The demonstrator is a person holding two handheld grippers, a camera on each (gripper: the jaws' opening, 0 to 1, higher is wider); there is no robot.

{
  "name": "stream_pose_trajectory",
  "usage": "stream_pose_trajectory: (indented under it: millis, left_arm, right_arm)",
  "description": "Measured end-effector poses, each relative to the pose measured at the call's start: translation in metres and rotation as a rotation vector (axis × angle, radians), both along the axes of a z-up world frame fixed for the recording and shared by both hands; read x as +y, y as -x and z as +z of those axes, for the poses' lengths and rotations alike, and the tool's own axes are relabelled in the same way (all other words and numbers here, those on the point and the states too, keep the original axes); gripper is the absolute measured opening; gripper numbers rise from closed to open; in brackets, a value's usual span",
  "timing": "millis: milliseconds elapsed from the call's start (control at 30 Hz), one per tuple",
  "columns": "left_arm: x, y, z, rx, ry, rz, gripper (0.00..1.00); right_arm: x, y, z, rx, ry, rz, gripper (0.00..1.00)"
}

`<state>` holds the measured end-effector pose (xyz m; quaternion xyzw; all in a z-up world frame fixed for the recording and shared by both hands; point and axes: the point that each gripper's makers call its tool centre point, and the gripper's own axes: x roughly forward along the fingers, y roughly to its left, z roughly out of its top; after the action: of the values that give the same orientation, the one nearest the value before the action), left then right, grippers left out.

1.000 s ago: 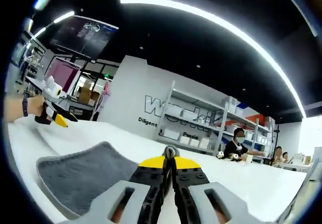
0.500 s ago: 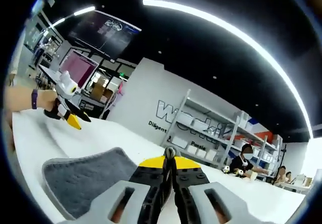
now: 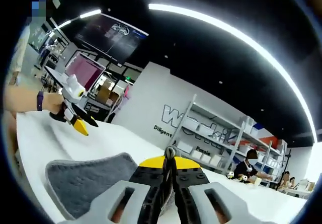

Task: Fold the towel on the table until its edges align and the towel forms a compact rectangular stack.

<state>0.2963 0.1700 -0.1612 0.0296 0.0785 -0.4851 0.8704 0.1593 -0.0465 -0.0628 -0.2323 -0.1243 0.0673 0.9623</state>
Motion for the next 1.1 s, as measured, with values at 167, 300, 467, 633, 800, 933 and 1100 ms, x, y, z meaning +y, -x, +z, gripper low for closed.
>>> stream_pose_trajectory:
  millis: [167, 300, 467, 633, 800, 933, 1100]
  left_arm:
    - [-0.010, 0.011, -0.005, -0.025, -0.046, -0.042, 0.92]
    - [-0.022, 0.023, -0.014, -0.050, -0.111, -0.093, 0.92]
    - [-0.032, 0.024, -0.026, -0.040, -0.154, -0.123, 0.93]
    - [-0.040, 0.027, -0.038, -0.041, -0.194, -0.143, 0.93]
    - [-0.048, 0.035, -0.053, -0.049, -0.265, -0.178, 0.93]
    - [-0.050, 0.036, -0.057, -0.062, -0.296, -0.185, 0.93]
    - [-0.048, 0.036, -0.059, -0.071, -0.312, -0.184, 0.93]
  right_arm:
    - [0.004, 0.002, 0.000, -0.002, 0.012, 0.009, 0.00]
    - [0.006, 0.002, 0.000, -0.002, 0.022, 0.013, 0.00]
    - [0.010, 0.003, 0.001, -0.006, 0.039, 0.023, 0.00]
    - [0.014, 0.003, 0.000, -0.006, 0.052, 0.030, 0.00]
    - [0.019, 0.003, -0.001, -0.004, 0.069, 0.036, 0.00]
    - [0.022, 0.004, -0.001, -0.005, 0.081, 0.042, 0.00]
    - [0.033, 0.005, -0.001, -0.010, 0.114, 0.061, 0.00]
